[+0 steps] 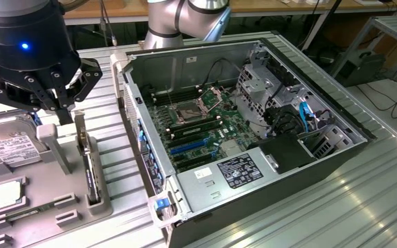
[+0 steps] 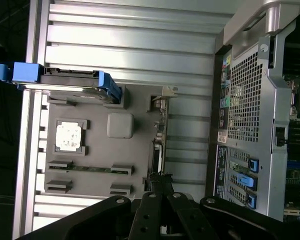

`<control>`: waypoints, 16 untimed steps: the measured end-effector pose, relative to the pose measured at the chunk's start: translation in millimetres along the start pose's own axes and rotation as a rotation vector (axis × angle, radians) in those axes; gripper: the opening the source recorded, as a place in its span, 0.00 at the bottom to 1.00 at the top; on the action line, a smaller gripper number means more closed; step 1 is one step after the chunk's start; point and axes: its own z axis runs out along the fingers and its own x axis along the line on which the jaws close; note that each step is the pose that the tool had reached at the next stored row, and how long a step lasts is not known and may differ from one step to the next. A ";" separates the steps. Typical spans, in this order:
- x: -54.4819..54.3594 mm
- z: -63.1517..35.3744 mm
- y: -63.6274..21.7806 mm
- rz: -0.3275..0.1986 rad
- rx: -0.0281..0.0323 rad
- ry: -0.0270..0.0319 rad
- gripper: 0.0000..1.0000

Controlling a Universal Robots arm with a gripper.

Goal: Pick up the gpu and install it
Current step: 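Reach for the gpu, then pick up the gpu and move the gpu toward the slot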

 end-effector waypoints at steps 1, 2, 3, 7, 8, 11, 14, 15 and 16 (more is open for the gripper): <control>0.0 0.0 0.0 0.000 0.0000 0.0000 0.11; 0.0 0.0 0.0 0.000 0.0000 0.0000 0.11; 0.0 0.0 0.0 0.000 0.0000 0.0000 0.11; 0.1 0.0 0.0 0.000 0.0000 0.0000 0.11; 0.1 0.0 0.0 0.000 0.0000 0.0000 0.11; 0.1 0.0 0.0 0.000 0.0000 0.0000 0.11; 0.1 0.0 0.0 0.000 0.0000 0.0000 0.30; 0.1 0.0 0.0 0.000 0.0000 0.0000 0.30; 0.1 0.0 0.0 0.000 0.0000 0.0000 0.36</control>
